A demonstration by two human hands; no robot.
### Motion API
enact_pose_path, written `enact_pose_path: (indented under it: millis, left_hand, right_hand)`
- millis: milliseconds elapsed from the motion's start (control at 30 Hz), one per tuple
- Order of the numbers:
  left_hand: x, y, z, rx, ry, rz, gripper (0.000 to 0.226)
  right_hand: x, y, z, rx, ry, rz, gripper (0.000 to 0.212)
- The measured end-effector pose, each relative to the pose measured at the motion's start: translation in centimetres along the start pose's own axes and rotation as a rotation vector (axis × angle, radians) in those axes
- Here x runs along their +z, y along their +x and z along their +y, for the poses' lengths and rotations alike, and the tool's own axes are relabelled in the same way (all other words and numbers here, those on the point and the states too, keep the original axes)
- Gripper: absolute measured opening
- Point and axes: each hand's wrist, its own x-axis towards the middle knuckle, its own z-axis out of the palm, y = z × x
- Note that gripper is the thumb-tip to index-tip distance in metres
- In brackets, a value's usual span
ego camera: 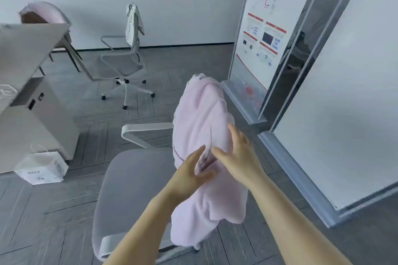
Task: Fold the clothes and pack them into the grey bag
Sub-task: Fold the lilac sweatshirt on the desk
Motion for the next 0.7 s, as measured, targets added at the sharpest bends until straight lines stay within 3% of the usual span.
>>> enact_pose_path:
  millis: [100,133,267,367,533,700]
  left_hand:
    - [0.8,1.9,0.9,-0.072,0.022,-0.06,0.053]
    - [0.9,2.4,1.0,-0.068,0.111,-0.041,0.038]
    - [0.8,4.0,0.7,-0.14,0.27,-0.024,0.013]
    - [0.2,4.6,0.9,-0.074,0.327,-0.04,0.03]
    - [-1.5,4.6,1.7,0.091,0.277,0.053,0.031]
    - [-4.8,4.4,5.0,0.254,0.006,0.196,0.016]
  right_hand:
    - [-0.1,0.6,1.7,0.196,0.226,-0.222,0.09]
    - [0.0,0.7,2.2,0.197,0.224,-0.208,0.089]
    - [1.5,0.5,2.4,0.189,0.101,-0.038,0.064]
    - [1.8,0.1,1.5,0.169,0.006,0.05,0.049]
    - [0.7,0.6,-0.9,0.11,-0.038,0.136,0.014]
    - [-2.7,3.3,-6.4,-0.082,0.047,0.187,0.028]
